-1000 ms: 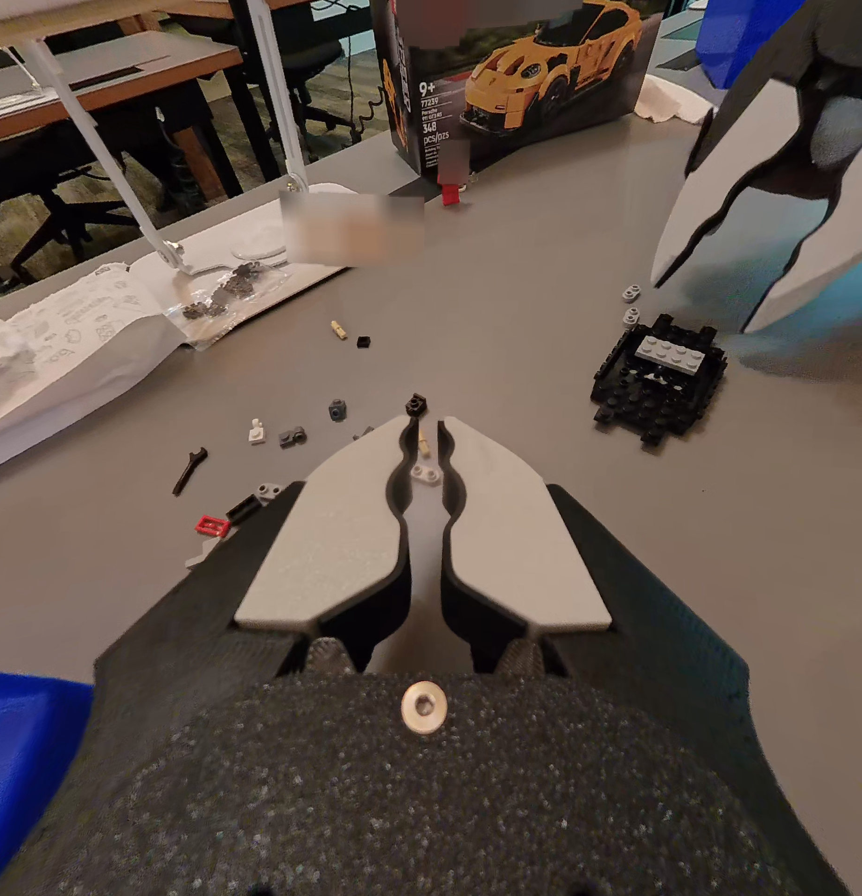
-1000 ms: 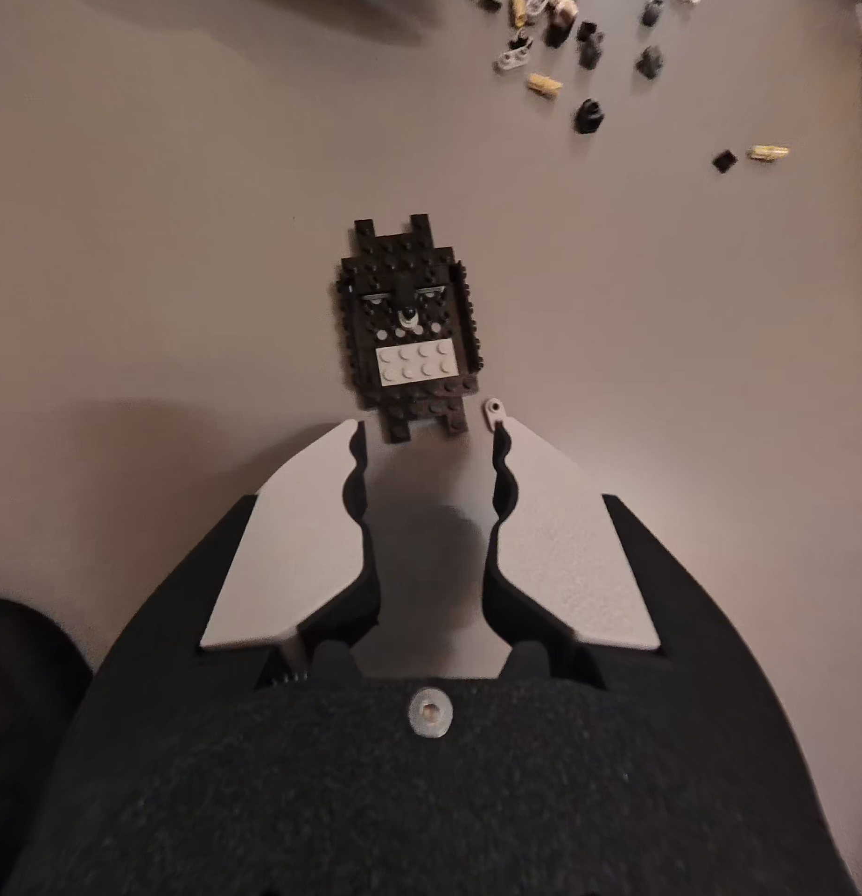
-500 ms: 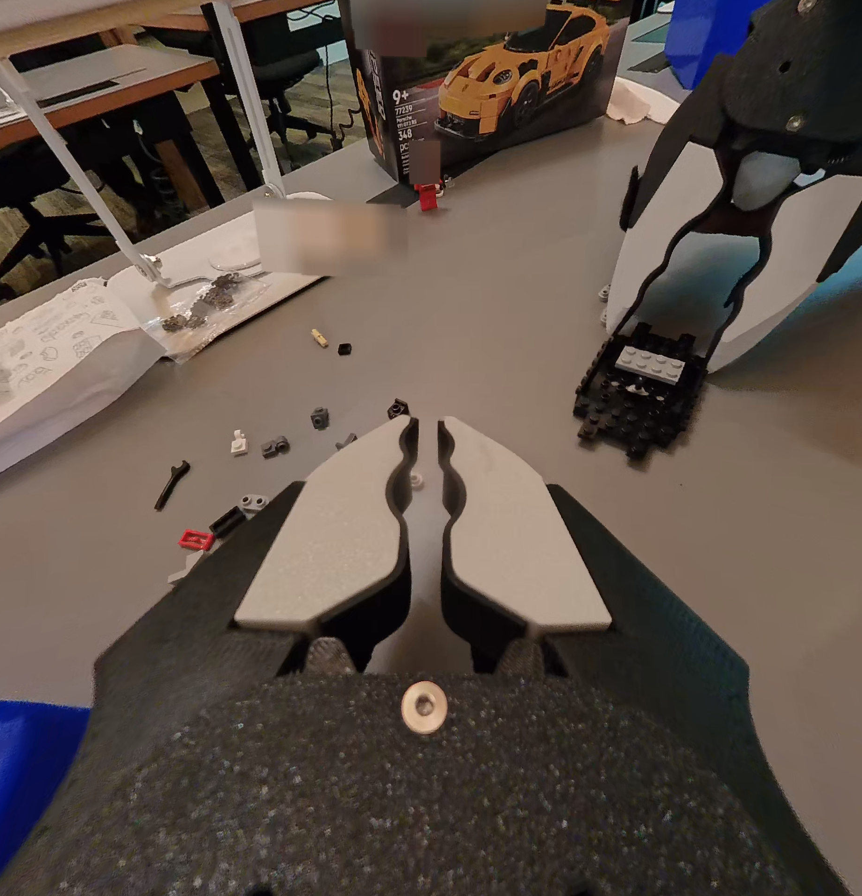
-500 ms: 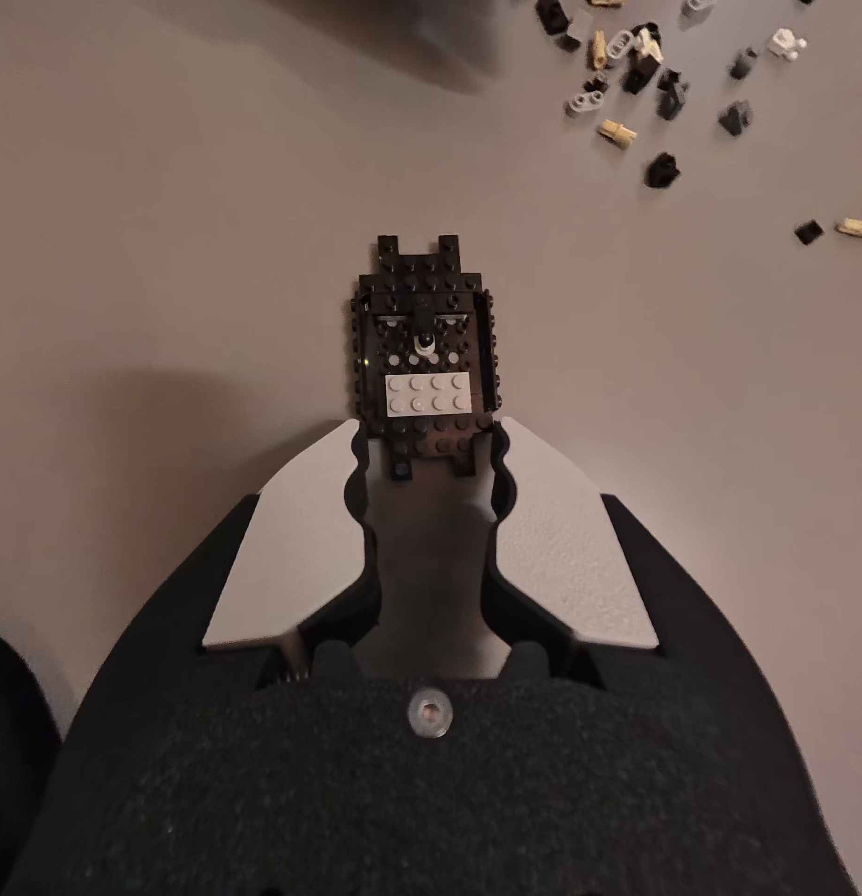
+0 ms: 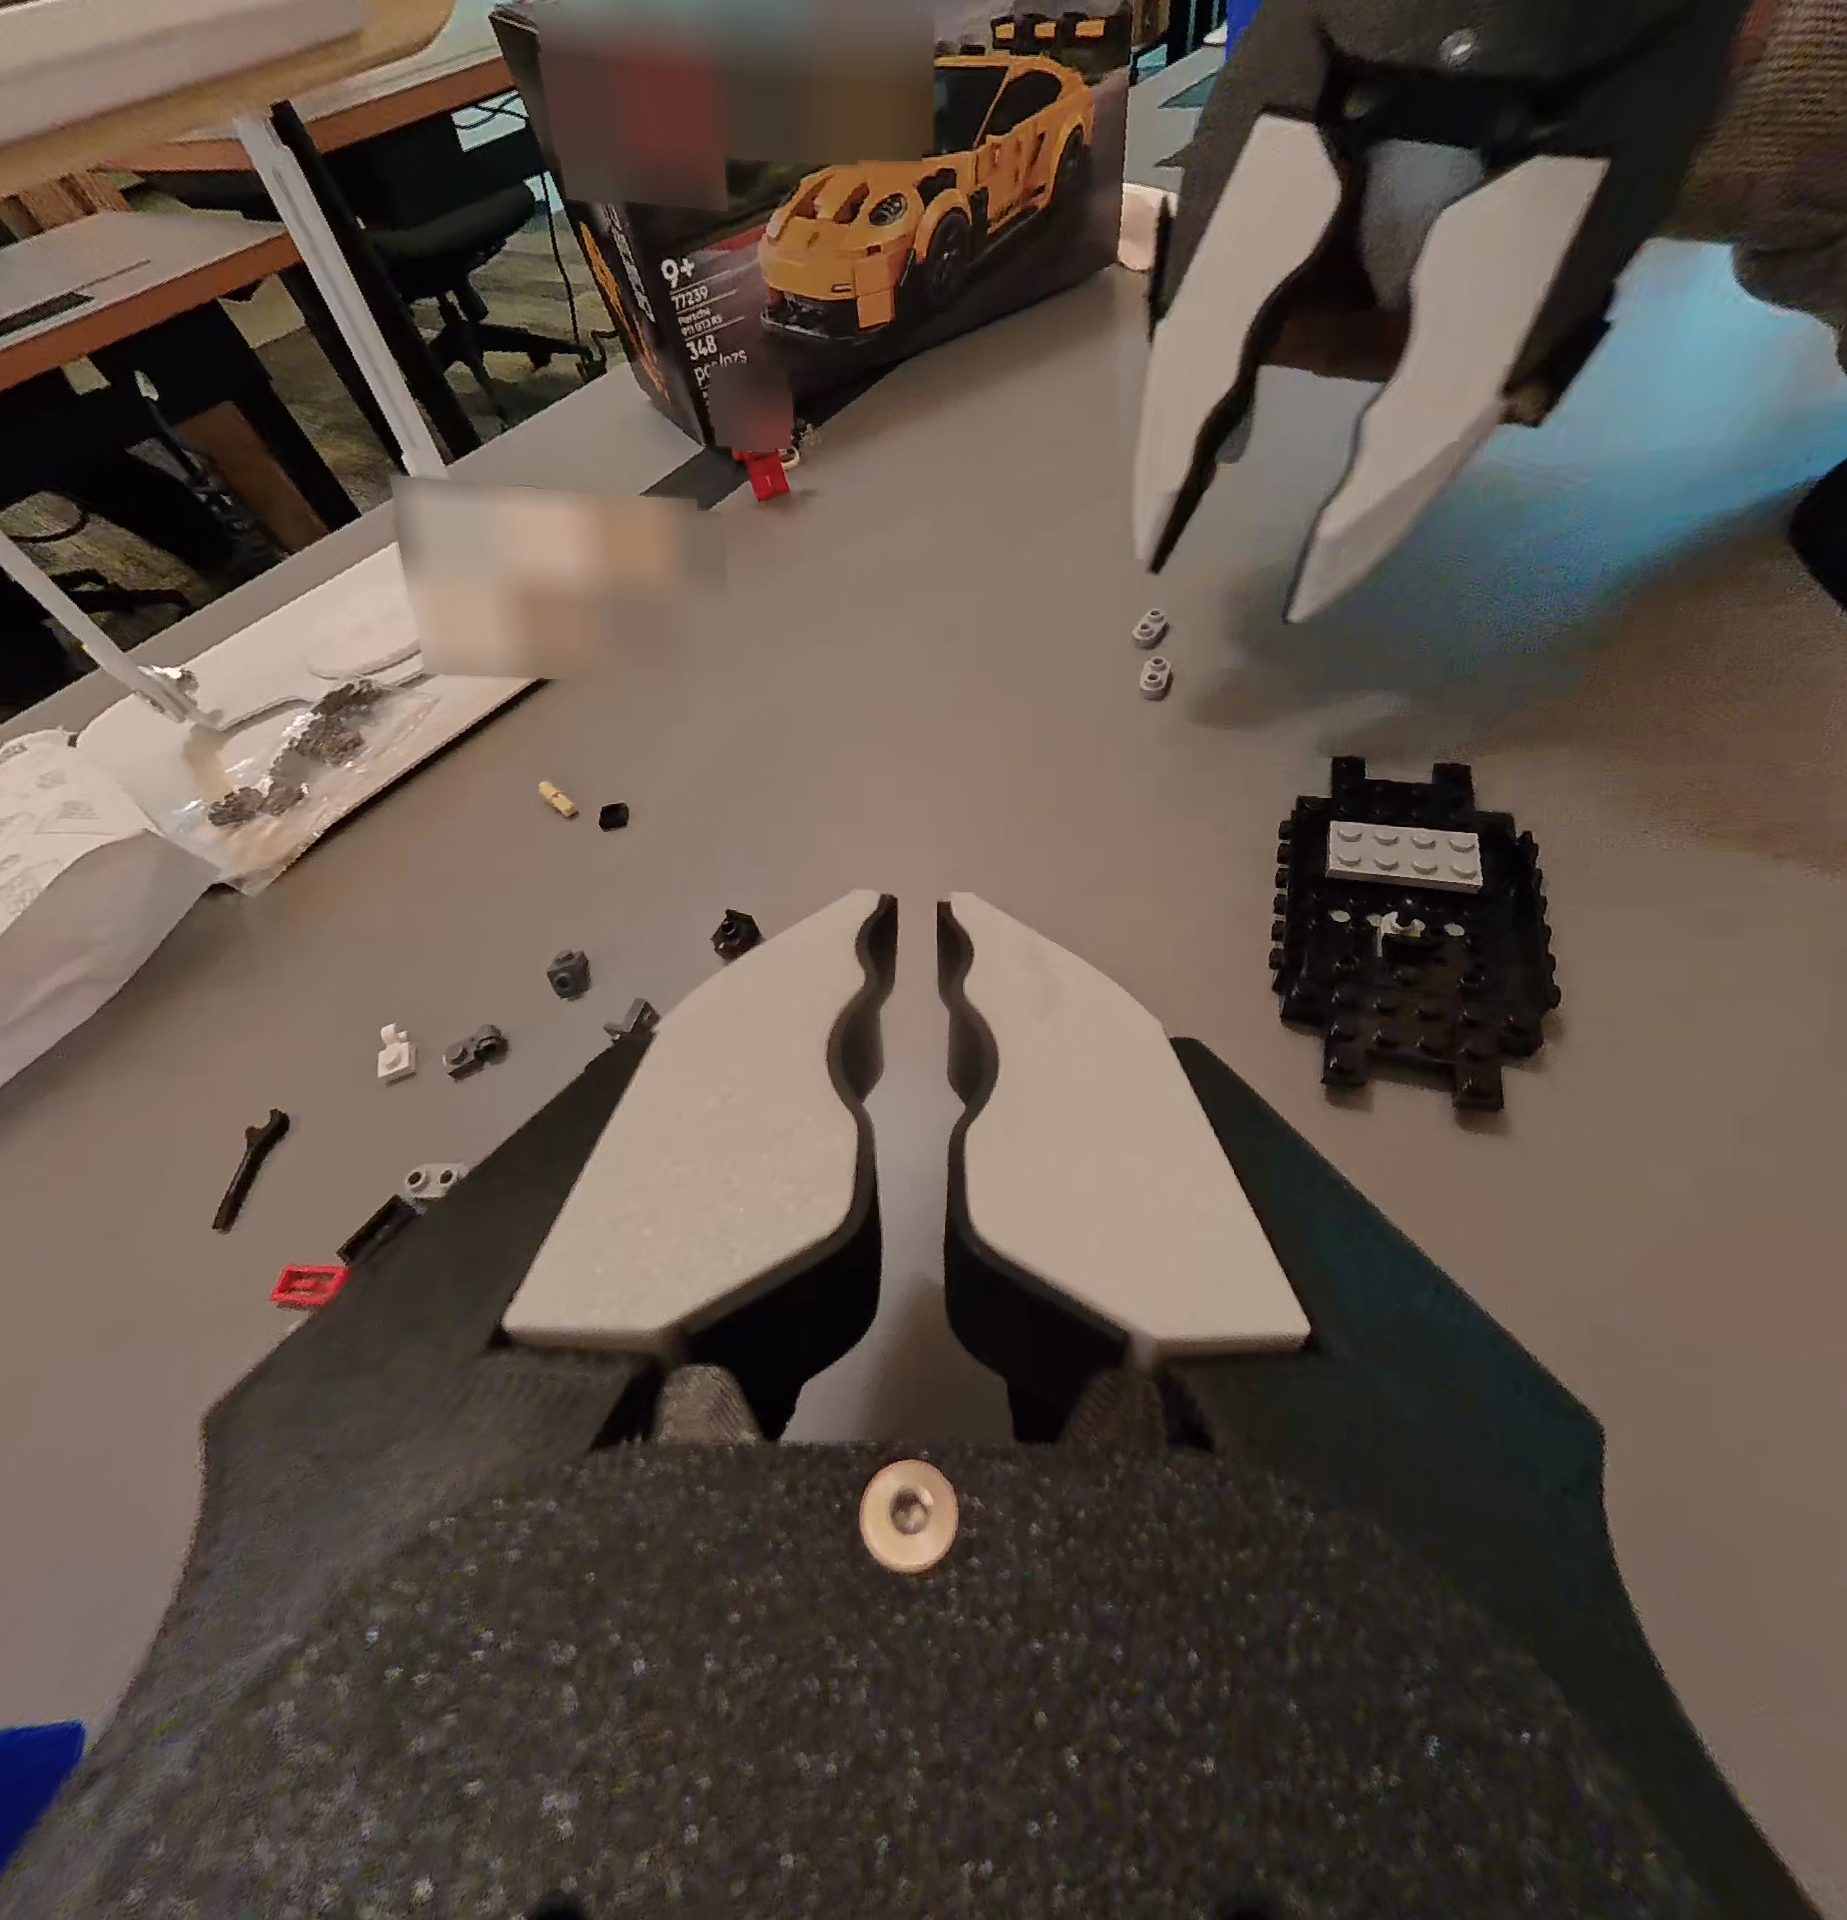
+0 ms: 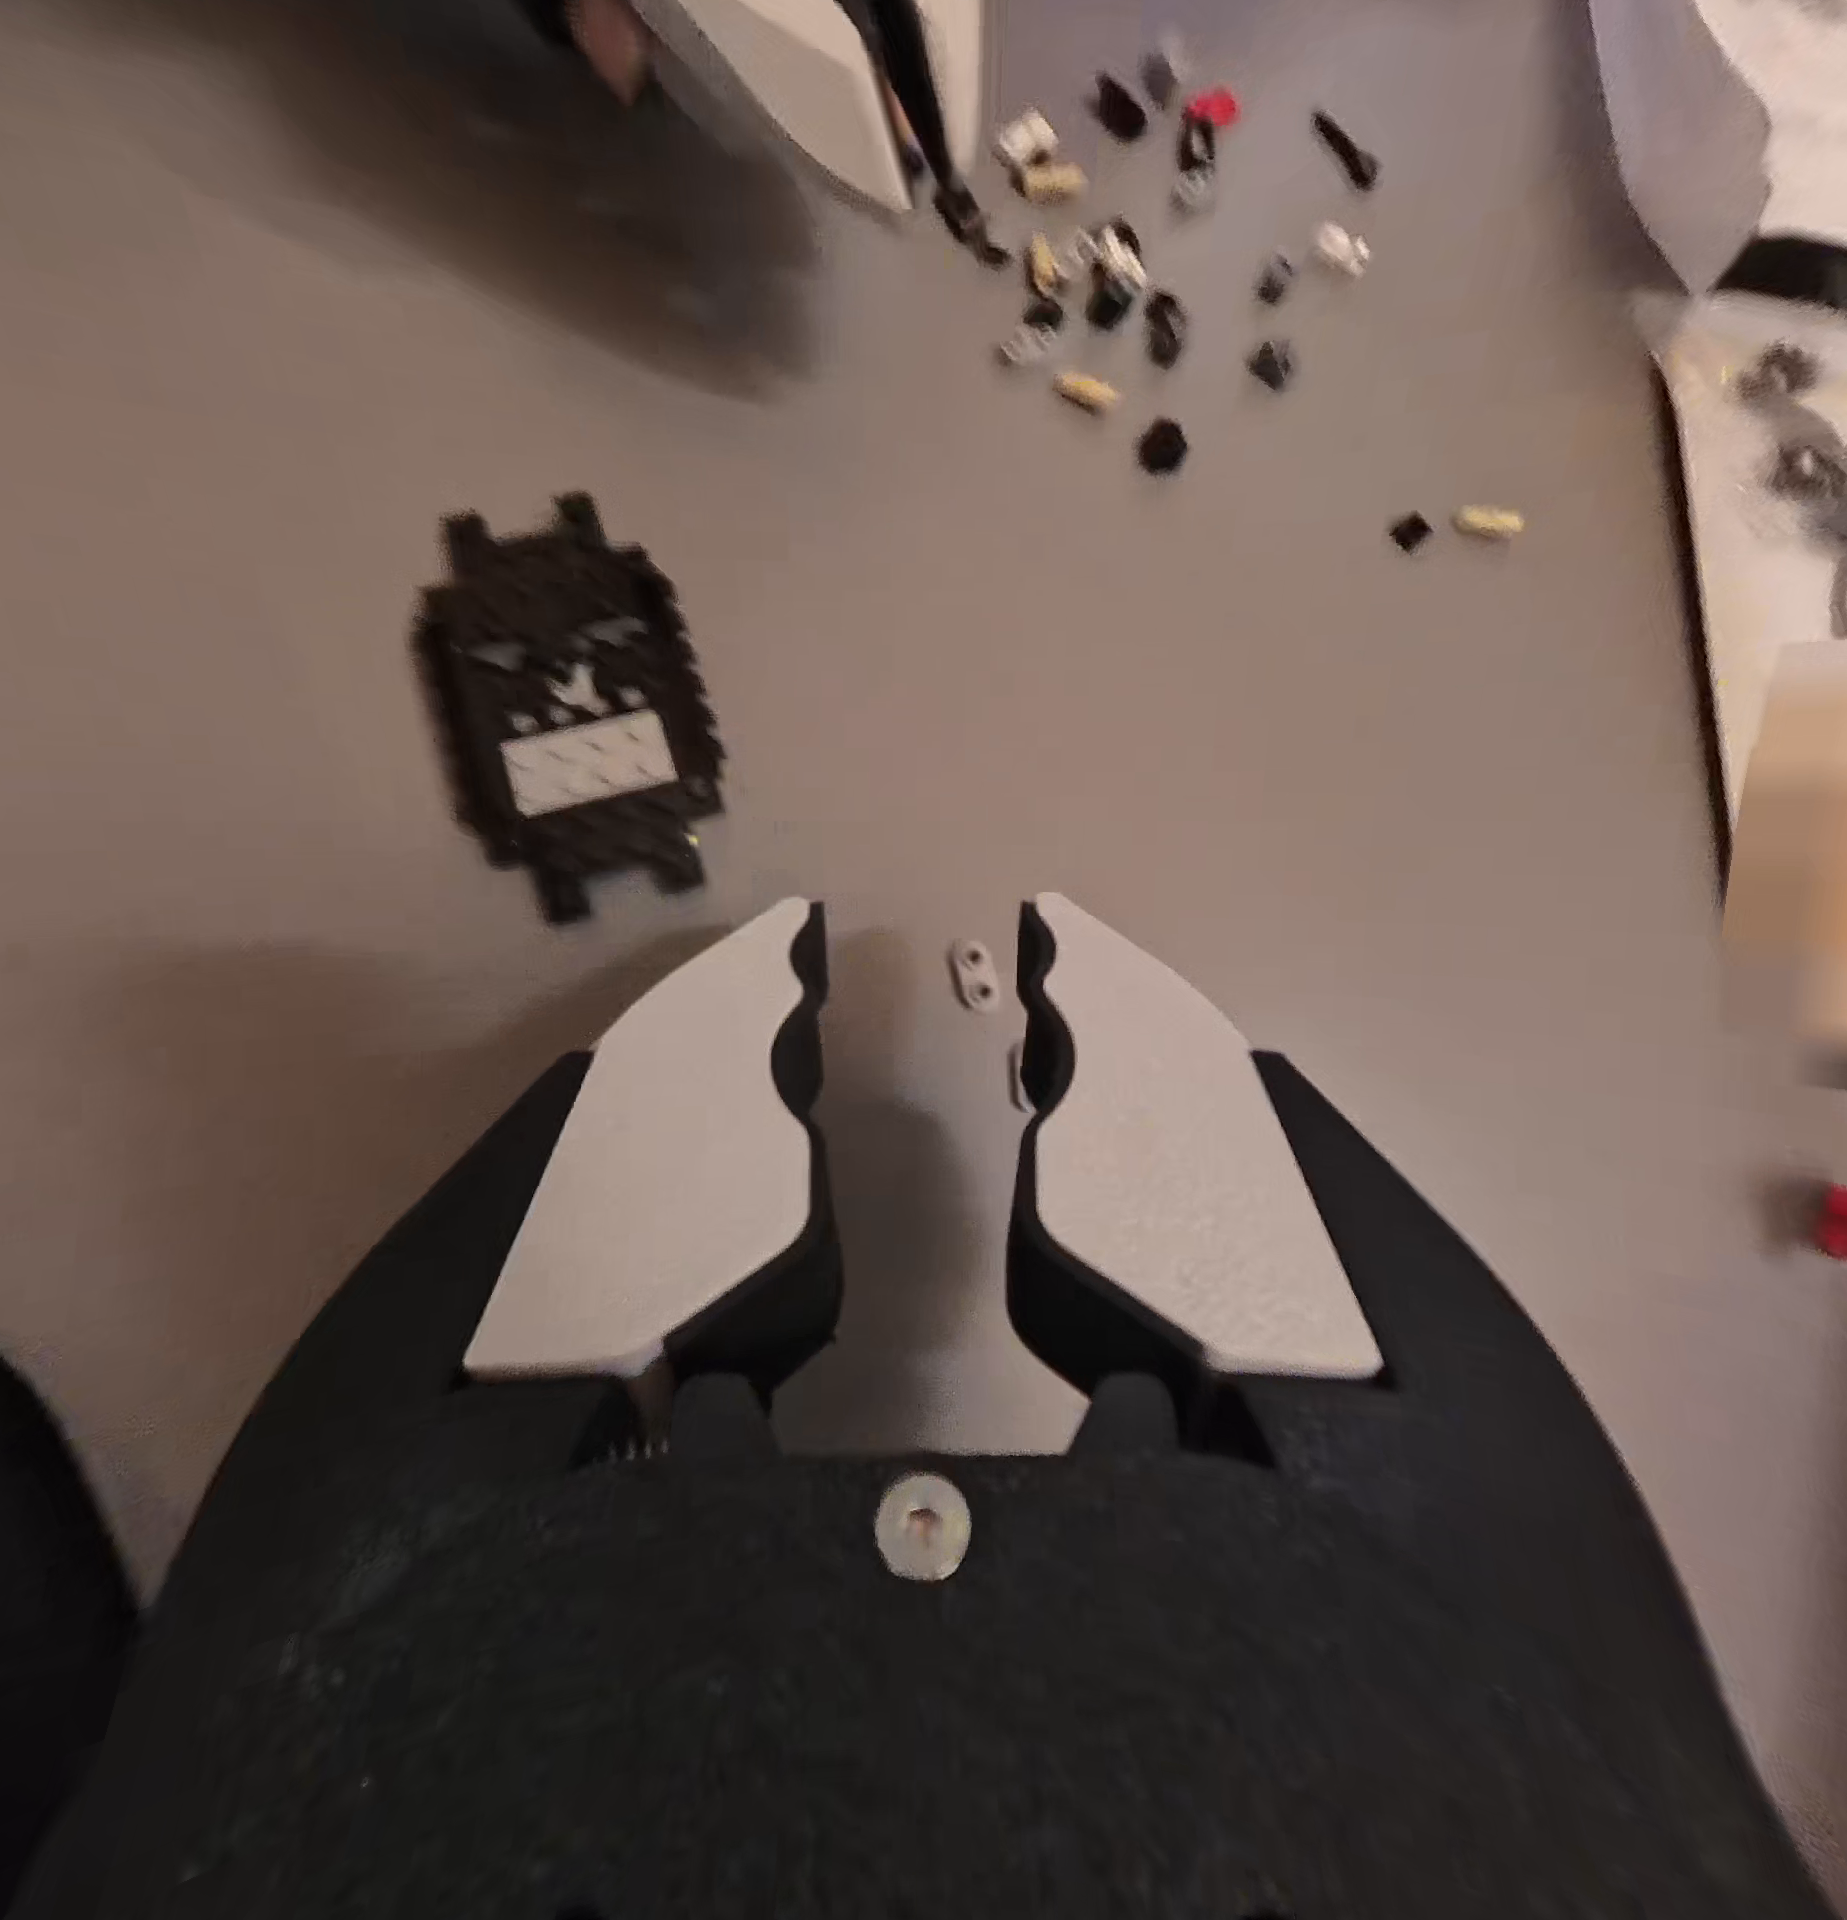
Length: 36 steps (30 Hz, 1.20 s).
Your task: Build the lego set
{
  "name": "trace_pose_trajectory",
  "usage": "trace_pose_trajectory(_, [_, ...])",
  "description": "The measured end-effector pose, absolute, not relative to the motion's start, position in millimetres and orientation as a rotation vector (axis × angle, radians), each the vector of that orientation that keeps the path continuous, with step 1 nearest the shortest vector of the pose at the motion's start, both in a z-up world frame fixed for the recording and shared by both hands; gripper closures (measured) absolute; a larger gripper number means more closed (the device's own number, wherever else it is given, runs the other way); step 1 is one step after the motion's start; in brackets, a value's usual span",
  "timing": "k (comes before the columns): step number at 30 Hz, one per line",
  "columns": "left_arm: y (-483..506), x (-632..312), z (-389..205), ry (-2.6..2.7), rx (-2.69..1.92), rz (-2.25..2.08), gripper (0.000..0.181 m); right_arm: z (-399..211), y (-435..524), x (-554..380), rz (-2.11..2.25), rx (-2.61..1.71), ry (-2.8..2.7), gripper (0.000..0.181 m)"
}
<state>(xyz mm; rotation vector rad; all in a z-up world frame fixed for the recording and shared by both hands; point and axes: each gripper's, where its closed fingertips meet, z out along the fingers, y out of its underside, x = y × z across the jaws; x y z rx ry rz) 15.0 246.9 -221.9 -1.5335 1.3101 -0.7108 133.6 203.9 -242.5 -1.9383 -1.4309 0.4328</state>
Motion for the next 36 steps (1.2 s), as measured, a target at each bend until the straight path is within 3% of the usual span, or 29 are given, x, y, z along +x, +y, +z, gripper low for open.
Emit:
trace_pose_trajectory(12, [247,14,-223,1.317,-1.53,-0.726,0.174,-277,217,141,0.495,-2.026,-1.585,0.174])
trace_pose_trajectory(21, [239,19,-225,1.368,-1.501,-0.731,0.171,-252,179,101,0.667,-1.854,-1.739,0.174])
trace_pose_trajectory(36, [240,19,-225,1.363,-1.505,-0.732,0.172,-267,163,96,0.603,-1.916,-1.791,0.174])
